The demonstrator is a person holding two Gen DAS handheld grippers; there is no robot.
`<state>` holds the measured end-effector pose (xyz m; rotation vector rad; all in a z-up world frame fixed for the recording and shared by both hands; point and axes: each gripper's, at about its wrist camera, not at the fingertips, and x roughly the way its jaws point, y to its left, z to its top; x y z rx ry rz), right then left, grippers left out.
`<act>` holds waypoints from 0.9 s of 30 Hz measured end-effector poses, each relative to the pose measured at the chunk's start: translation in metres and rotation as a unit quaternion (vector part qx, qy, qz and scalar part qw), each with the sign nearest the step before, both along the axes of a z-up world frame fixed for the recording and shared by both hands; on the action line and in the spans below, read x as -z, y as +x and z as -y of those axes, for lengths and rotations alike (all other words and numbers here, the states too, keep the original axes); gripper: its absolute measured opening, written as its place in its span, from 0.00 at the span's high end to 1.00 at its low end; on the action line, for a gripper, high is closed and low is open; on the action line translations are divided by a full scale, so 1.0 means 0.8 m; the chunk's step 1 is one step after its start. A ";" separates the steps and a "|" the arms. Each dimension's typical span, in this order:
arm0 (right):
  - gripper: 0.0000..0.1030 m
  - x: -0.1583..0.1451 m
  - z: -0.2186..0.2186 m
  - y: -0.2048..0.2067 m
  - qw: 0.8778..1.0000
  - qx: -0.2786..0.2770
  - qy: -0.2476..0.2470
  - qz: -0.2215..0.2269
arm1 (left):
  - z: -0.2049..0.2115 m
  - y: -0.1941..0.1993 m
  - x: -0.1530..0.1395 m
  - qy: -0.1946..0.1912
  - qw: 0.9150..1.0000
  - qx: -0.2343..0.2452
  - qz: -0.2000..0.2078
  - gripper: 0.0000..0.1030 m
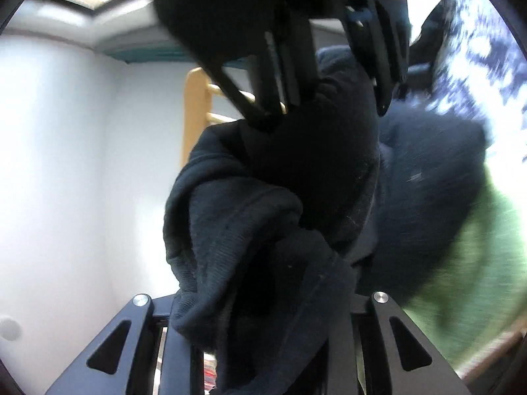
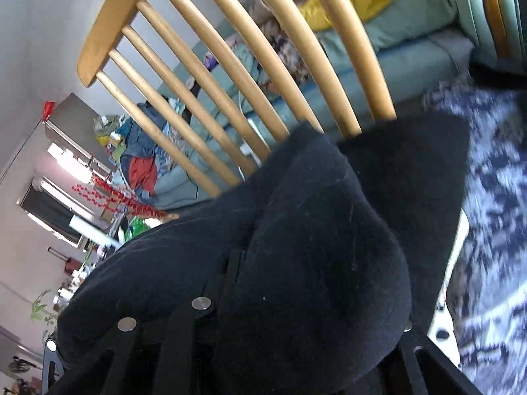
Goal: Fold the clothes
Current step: 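Carry the held garment with both grippers toward the wooden chair seat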
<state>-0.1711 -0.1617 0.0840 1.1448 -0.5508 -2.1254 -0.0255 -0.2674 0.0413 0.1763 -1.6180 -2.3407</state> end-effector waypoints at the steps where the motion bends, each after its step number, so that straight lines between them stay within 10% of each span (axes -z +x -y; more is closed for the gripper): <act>1: 0.82 0.004 -0.004 0.002 1.000 -0.003 0.007 0.005 | -0.001 0.010 -0.003 0.018 1.000 0.005 0.020 0.73; 10: 0.82 0.025 -0.019 -0.005 0.998 -0.011 0.046 0.050 | -0.013 0.059 0.023 0.102 0.983 0.019 0.151 0.73; 16: 0.67 0.011 -0.029 -0.009 0.995 -0.006 0.071 0.066 | -0.016 0.067 0.022 0.129 0.979 0.016 0.159 0.72; 27: 0.50 -0.020 -0.066 0.011 0.992 0.013 0.125 0.029 | -0.002 0.080 0.008 0.120 0.971 0.065 0.195 0.39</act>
